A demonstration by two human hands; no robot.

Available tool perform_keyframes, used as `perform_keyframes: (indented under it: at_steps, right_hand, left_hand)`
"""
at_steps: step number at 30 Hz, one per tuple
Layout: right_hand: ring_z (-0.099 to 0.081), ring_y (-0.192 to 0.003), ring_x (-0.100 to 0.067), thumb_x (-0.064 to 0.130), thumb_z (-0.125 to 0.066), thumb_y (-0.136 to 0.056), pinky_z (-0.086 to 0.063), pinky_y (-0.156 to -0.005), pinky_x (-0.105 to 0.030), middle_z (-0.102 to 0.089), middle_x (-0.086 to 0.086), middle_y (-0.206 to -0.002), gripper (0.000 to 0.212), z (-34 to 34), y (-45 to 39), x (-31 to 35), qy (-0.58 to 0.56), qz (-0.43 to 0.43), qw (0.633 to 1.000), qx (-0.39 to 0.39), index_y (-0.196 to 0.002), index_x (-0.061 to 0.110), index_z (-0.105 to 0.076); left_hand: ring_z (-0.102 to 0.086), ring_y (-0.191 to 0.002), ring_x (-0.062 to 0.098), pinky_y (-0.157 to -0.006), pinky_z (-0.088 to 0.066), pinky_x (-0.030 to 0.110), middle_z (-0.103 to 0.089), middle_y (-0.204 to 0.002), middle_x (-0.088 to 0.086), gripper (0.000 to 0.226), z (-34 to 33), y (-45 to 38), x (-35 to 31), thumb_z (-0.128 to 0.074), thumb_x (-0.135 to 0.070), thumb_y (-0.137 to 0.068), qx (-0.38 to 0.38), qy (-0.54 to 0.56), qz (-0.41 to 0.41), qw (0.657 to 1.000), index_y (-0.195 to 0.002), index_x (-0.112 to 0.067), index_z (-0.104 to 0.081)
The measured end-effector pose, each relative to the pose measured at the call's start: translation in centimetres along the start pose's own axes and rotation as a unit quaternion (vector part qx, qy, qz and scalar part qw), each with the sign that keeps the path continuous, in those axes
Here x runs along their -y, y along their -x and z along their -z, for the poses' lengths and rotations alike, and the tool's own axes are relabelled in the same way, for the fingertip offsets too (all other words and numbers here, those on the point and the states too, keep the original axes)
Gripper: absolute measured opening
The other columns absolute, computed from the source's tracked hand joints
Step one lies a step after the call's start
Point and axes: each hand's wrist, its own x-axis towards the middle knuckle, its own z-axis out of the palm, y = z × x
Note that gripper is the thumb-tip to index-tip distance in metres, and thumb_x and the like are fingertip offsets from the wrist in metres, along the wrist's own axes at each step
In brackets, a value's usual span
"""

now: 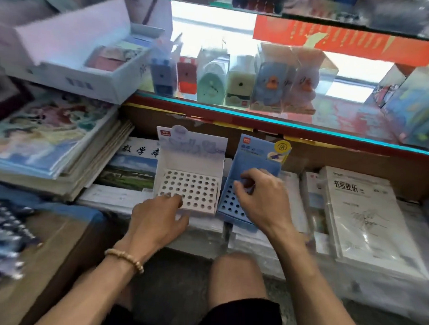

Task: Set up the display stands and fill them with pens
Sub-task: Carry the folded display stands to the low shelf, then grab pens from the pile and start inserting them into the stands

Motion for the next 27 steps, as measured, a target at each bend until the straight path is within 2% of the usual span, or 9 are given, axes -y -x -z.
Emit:
perform_keyframes:
  at_steps: [2, 7, 10, 14, 16, 20, 23, 27]
  right_hand:
    - [-0.063, -0.084, -0.017, 0.034, -0.067, -0.091, -0.055, -0.075, -0.037, -0.069, 0.0, -0.096, 0.024, -0.3, -0.3, 2.9, -0.03, 0.042, 0.998, 0.024, -0.105, 0.016, -0.072]
    - [-0.062, -0.086, -0.014, 0.037, -0.066, -0.092, -0.056, -0.082, -0.038, -0.068, 0.002, -0.102, 0.026, -1.9, -0.7, 9.9, -0.064, 0.155, 0.982, 0.088, -0.11, 0.019, -0.071]
    - [-0.061, -0.087, -0.016, 0.034, -0.066, -0.092, -0.055, -0.079, -0.037, -0.067, 0.001, -0.104, 0.026, -2.8, -0.7, 14.6, -0.079, 0.219, 0.965, 0.117, -0.111, 0.018, -0.071]
    - [-0.062, -0.081, -0.019, 0.034, -0.064, -0.089, -0.055, -0.07, -0.04, -0.064, 0.001, -0.094, 0.02, -4.4, -0.2, 20.7, -0.087, 0.306, 0.937, 0.141, -0.099, 0.018, -0.071]
    - [-0.062, -0.082, -0.021, 0.033, -0.063, -0.089, -0.054, -0.07, -0.04, -0.063, 0.002, -0.092, 0.02, -5.0, 0.1, 23.1, -0.093, 0.339, 0.924, 0.148, -0.1, 0.018, -0.07]
    - [-0.062, -0.088, -0.023, 0.033, -0.063, -0.091, -0.054, -0.073, -0.038, -0.066, -0.001, -0.097, 0.024, -6.6, 1.1, 27.8, -0.099, 0.4, 0.896, 0.168, -0.106, 0.017, -0.069]
    - [-0.062, -0.086, -0.027, 0.034, -0.064, -0.09, -0.054, -0.072, -0.041, -0.065, -0.003, -0.093, 0.022, -8.9, 3.1, 31.2, -0.109, 0.437, 0.868, 0.211, -0.099, 0.014, -0.068]
    - [-0.061, -0.085, -0.028, 0.031, -0.065, -0.09, -0.051, -0.069, -0.038, -0.064, -0.004, -0.088, 0.02, -12.3, 4.0, 33.8, -0.113, 0.456, 0.849, 0.242, -0.092, 0.011, -0.067]
  left_hand:
    - [-0.063, -0.101, 0.017, -0.076, -0.045, 0.032, -0.066, -0.113, -0.004, 0.036, 1.4, 2.2, 1.4, -0.05, -0.053, -0.093, -0.011, 0.006, 0.013, 1.0, -0.116, -0.027, -0.06]
    - [-0.066, -0.1, 0.022, -0.074, -0.048, 0.035, -0.067, -0.104, -0.005, 0.035, 4.0, 8.7, 5.4, -0.05, -0.055, -0.091, -0.063, -0.019, 0.089, 0.994, -0.105, -0.027, -0.062]
    - [-0.067, -0.096, 0.021, -0.072, -0.05, 0.036, -0.068, -0.099, -0.006, 0.038, 5.3, 12.8, 8.3, -0.047, -0.056, -0.088, -0.084, -0.019, 0.153, 0.984, -0.105, -0.026, -0.064]
    - [-0.063, -0.104, 0.016, -0.079, -0.051, 0.036, -0.065, -0.108, -0.011, 0.034, 6.6, 18.6, 11.4, -0.047, -0.054, -0.093, -0.087, -0.024, 0.236, 0.968, -0.113, -0.029, -0.061]
    - [-0.064, -0.102, 0.016, -0.076, -0.049, 0.035, -0.065, -0.103, -0.01, 0.031, 7.2, 21.2, 12.4, -0.047, -0.053, -0.093, -0.097, -0.033, 0.269, 0.958, -0.107, -0.03, -0.06]
    - [-0.065, -0.093, 0.017, -0.07, -0.051, 0.035, -0.066, -0.094, -0.008, 0.029, 7.6, 25.8, 14.3, -0.045, -0.053, -0.091, -0.103, -0.052, 0.343, 0.932, -0.096, -0.028, -0.058]
    - [-0.064, -0.092, 0.017, -0.07, -0.05, 0.035, -0.065, -0.093, -0.008, 0.027, 7.0, 29.3, 15.9, -0.049, -0.052, -0.092, -0.1, -0.043, 0.408, 0.907, -0.098, -0.028, -0.061]
    - [-0.061, -0.101, 0.016, -0.072, -0.051, 0.032, -0.065, -0.104, -0.007, 0.034, 5.5, 31.4, 17.1, -0.051, -0.054, -0.092, -0.148, -0.028, 0.498, 0.854, -0.107, -0.026, -0.065]
